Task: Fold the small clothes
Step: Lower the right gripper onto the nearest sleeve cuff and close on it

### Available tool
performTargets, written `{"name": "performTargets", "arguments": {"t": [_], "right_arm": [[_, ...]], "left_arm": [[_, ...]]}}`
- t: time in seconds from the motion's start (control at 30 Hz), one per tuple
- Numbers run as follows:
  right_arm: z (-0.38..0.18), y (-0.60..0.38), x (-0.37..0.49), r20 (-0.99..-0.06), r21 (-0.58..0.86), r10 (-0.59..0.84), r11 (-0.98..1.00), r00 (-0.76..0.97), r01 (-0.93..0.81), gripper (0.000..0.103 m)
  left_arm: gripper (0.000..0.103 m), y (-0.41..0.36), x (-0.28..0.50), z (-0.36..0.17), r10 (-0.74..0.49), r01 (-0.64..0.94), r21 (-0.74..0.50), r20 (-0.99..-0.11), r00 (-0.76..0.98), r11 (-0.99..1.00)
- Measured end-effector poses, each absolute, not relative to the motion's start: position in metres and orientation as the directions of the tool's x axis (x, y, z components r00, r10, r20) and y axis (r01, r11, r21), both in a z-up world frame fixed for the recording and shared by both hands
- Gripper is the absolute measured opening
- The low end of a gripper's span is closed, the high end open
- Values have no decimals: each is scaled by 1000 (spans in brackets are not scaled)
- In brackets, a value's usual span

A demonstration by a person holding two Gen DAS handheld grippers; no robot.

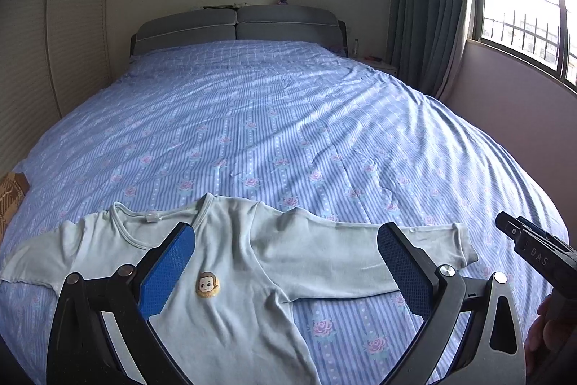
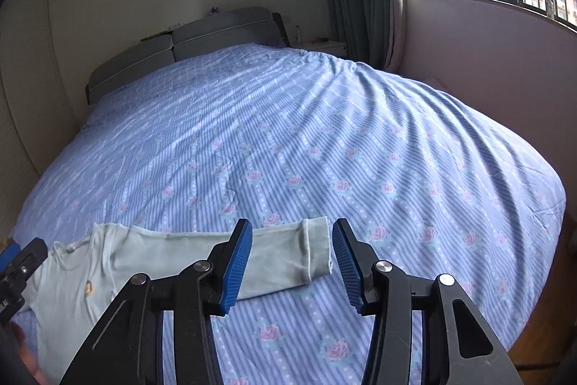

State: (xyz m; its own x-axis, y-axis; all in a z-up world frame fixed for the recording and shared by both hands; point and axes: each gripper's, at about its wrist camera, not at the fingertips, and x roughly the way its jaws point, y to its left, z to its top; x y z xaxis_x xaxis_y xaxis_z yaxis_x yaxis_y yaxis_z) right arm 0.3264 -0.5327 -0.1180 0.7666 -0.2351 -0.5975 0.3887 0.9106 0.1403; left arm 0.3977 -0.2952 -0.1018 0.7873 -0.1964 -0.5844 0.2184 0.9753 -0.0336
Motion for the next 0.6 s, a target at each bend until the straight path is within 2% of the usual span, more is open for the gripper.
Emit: {"name": "performTargets", "arguments": {"t": [0.33,0.47,0.6], "right_arm": [[-185,-578,386,-674,146,-202,906,710,397,44],[-201,-592,399,-697,175,-161,907,698,384,31],[-216,-595,411,-723,212,-105,907,683,363,26]], "left_arm": [[99,-325,450,-156,-197,205,-63,-647,737,977],[99,-328,455,-165,-199,209,-64,-654,730,976],[99,-327,458,-170,-202,209,-69,-660,724,976]]}}
